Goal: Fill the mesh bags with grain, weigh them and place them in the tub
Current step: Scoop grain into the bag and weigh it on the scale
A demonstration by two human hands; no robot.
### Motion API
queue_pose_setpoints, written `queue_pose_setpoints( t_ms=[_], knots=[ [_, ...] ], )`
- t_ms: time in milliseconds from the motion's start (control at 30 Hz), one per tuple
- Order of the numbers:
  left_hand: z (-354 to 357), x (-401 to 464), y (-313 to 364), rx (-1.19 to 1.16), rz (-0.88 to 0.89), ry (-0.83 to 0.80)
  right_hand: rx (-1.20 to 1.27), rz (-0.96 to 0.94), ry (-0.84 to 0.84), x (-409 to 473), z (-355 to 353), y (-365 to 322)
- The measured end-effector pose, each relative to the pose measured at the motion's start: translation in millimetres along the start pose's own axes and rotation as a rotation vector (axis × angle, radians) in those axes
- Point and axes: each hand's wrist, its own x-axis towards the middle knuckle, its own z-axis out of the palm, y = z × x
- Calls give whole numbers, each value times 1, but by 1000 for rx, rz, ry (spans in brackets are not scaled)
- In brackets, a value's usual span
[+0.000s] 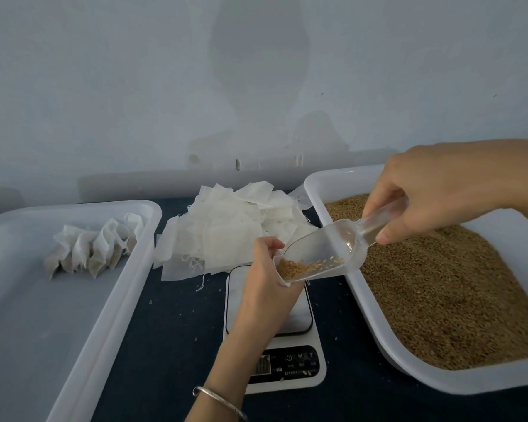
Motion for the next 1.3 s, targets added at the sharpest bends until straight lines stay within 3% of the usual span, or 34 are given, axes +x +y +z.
queue_pose_setpoints(
  t_ms=[200,400,500,600,733,900,1167,1300],
  knots=[
    [-3,-1,1,-90,-47,22,63,-1,4,-1,6,7],
    [-13,0,-3,-298,-99,168,404,-19,42,-15,36,21],
    [-16,2,-6,-345,-75,228,693,8,174,-22,67,27],
    [-12,2,-10,-225,-67,169,901,93,353,-26,102,27],
    [-9,-2,-11,-102,-28,136,917,256,627,-27,138,21],
    [-22,-6,-14,-74,44,119,1028,356,758,-27,159,21],
    [-36,-12,-19,-31,-37,-21,1062,319,738,-25,162,23],
    [-30,-4,-11,0,35,100,1078,317,730,-24,164,26]
  ],
)
